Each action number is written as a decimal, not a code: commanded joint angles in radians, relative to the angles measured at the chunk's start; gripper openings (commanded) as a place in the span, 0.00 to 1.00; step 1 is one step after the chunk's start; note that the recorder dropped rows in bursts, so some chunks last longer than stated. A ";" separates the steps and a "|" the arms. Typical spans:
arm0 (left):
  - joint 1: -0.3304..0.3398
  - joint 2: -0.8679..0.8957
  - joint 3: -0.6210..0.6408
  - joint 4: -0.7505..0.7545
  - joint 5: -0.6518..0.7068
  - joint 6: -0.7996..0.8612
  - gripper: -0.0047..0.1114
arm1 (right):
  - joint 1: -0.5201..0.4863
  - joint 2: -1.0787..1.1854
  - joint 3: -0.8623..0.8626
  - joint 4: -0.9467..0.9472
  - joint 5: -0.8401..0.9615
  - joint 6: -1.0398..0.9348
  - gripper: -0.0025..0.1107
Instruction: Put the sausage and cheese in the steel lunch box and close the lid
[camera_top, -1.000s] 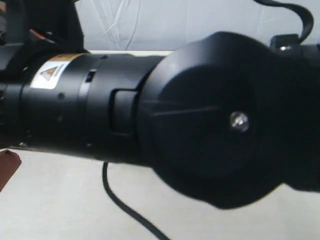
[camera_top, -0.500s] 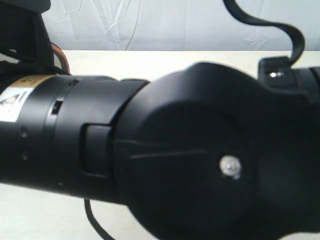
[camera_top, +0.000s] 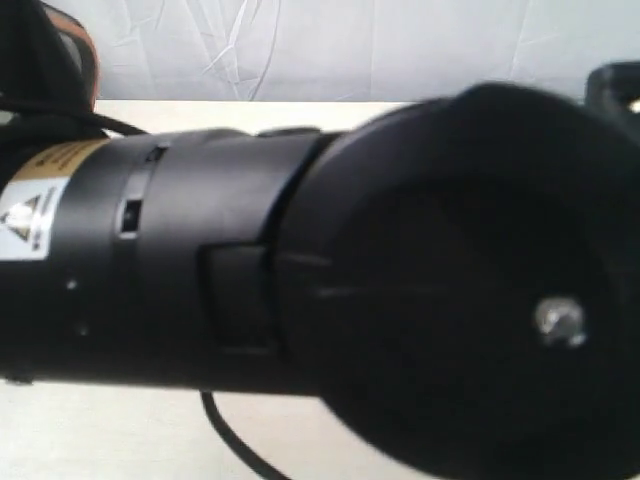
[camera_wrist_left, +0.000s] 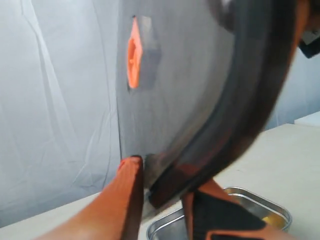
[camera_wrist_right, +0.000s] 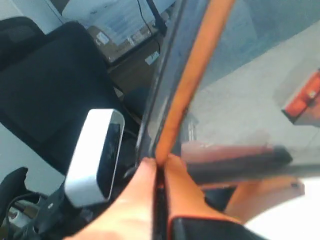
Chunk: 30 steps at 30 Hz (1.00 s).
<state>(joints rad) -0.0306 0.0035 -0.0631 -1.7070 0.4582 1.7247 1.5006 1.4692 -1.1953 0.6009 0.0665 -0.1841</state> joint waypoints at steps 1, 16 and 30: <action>-0.003 -0.004 -0.009 -0.037 -0.096 -0.020 0.04 | -0.060 -0.036 0.002 -0.016 0.175 0.015 0.10; -0.003 -0.004 -0.045 -0.006 -0.089 -0.016 0.04 | -0.225 -0.109 0.004 -0.082 0.521 0.041 0.39; -0.061 0.048 -0.318 1.110 -0.091 -0.152 0.04 | -0.476 -0.147 0.004 0.047 0.437 0.139 0.39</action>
<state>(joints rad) -0.0679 0.0273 -0.3740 -0.8710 0.3794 1.6765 1.0367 1.3172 -1.1935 0.5914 0.5550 -0.0459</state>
